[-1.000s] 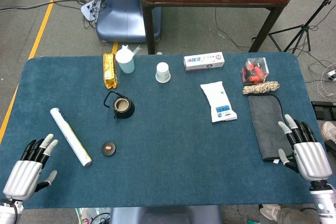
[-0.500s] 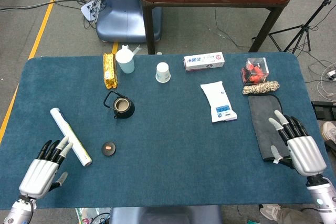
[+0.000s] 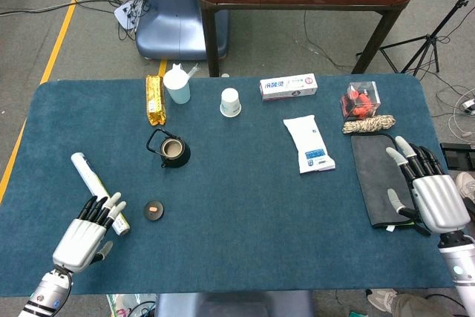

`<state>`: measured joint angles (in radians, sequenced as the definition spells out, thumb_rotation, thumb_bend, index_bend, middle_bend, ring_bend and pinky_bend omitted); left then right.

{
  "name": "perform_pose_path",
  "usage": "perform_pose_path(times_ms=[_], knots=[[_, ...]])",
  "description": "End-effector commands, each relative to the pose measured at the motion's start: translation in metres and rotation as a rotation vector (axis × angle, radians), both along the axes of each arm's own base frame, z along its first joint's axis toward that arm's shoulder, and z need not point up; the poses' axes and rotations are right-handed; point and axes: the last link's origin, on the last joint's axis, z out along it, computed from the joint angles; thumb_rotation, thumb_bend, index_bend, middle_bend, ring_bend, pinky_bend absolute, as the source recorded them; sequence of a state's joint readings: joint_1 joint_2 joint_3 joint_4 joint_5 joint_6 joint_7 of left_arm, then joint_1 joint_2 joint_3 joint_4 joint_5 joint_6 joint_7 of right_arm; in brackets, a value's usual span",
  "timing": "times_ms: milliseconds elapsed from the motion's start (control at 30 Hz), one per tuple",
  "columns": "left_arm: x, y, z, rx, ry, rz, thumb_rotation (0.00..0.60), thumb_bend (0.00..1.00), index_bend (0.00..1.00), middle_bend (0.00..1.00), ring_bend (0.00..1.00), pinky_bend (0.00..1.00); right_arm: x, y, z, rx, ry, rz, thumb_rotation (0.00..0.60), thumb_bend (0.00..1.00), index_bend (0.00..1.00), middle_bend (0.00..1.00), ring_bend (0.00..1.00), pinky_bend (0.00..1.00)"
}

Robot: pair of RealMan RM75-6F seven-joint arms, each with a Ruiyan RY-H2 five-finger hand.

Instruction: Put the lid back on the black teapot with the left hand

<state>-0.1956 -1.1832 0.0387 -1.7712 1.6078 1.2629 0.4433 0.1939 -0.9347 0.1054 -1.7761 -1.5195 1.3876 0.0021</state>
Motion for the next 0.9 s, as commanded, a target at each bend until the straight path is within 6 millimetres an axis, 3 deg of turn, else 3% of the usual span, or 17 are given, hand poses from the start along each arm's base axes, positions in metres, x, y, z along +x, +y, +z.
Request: perform_pose_path(times_ms=[33,400,733,900], knots=[[0.008,0.004,-0.002,-0.076,-0.047,0.043,0.600,0.32,0.07,0.00,0.00,0.00,0.000,-0.005,0.000,0.004,0.001,-0.003,0.600,0.44,0.03,0.00,0.00,0.00],[0.028,0.025,-0.002,-0.171,-0.055,0.025,0.600,0.32,0.11,0.00,0.00,0.00,0.008,-0.014,-0.003,0.012,0.013,-0.001,0.600,0.44,0.03,0.00,0.00,0.00],[0.044,0.053,-0.014,-0.190,-0.044,-0.018,0.600,0.32,0.21,0.00,0.00,0.00,0.010,-0.024,-0.007,0.017,0.024,-0.013,0.600,0.44,0.03,0.00,0.00,0.00],[0.047,0.063,-0.023,-0.212,-0.012,-0.019,0.600,0.32,0.21,0.00,0.00,0.00,0.010,-0.030,-0.008,0.019,0.030,-0.017,0.600,0.44,0.03,0.00,0.00,0.00]])
